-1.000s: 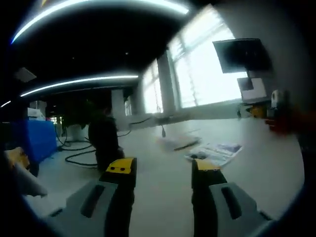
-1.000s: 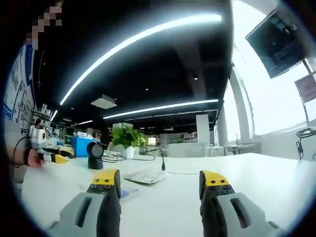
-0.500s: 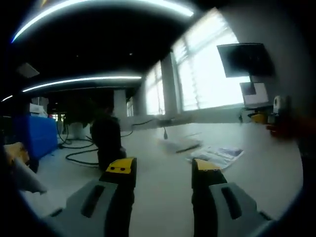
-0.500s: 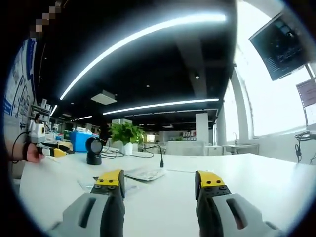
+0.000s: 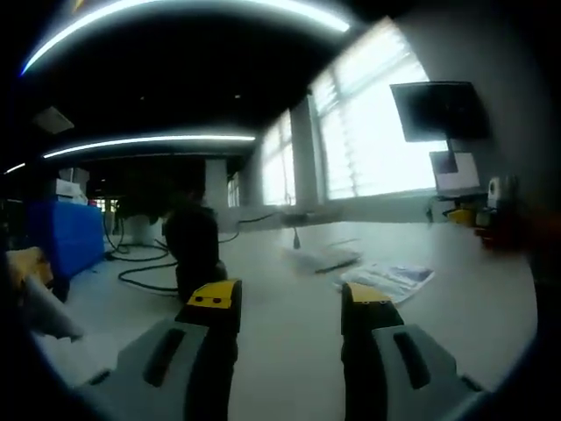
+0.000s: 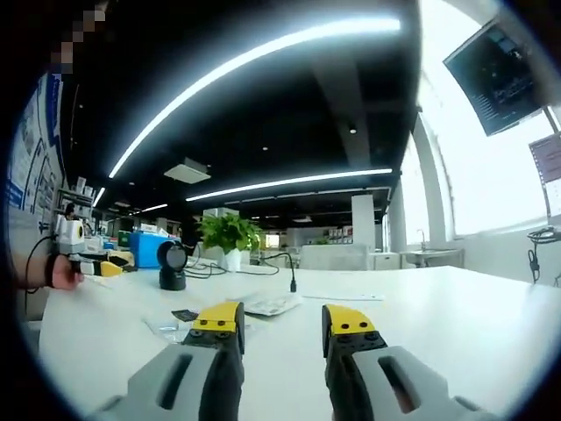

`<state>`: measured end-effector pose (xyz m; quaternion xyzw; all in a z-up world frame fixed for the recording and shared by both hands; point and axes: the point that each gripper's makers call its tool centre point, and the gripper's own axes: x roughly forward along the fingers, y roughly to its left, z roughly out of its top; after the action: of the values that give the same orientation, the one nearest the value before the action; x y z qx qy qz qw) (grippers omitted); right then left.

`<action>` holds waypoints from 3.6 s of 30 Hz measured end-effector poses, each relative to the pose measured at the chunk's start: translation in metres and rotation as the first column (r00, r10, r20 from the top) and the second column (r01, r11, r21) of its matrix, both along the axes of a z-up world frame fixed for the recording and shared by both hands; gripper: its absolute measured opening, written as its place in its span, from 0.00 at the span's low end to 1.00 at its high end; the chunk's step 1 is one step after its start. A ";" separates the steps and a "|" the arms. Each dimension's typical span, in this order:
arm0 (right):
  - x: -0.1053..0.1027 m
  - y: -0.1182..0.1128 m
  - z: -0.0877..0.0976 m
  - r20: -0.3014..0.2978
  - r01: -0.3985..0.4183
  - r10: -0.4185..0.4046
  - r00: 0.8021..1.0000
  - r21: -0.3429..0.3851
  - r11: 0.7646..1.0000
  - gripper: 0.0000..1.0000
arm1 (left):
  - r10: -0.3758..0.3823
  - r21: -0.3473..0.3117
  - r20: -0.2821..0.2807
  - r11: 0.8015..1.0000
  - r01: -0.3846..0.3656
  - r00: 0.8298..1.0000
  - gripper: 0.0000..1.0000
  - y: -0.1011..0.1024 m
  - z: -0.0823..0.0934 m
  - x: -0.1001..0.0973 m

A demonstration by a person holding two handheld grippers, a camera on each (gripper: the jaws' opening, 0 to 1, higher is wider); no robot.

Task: Clip sheet goods on table flip sheet goods clip sheet goods scan sheet goods put sheet goods back to table

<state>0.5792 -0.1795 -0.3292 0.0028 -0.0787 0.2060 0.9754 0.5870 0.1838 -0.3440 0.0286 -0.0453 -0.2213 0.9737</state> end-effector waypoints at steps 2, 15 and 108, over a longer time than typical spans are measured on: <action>0.000 -0.001 0.000 0.002 0.003 -0.003 1.000 0.001 1.000 0.31 | -0.002 0.005 0.001 1.000 0.002 1.000 0.38 -0.001 0.000 0.000; 0.001 0.000 -0.002 -0.001 0.000 0.000 1.000 -0.011 1.000 0.32 | -0.011 0.023 -0.006 1.000 0.011 1.000 0.38 -0.005 -0.002 -0.001; 0.005 0.205 -0.038 -0.169 -0.233 0.201 0.965 -0.200 0.952 0.39 | -0.016 0.045 -0.011 0.999 0.017 1.000 0.38 -0.007 -0.005 -0.002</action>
<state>0.5839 0.0258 -0.3671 -0.0804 0.0172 0.3187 0.9443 0.5846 0.1767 -0.3494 0.0492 -0.0355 -0.2303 0.9712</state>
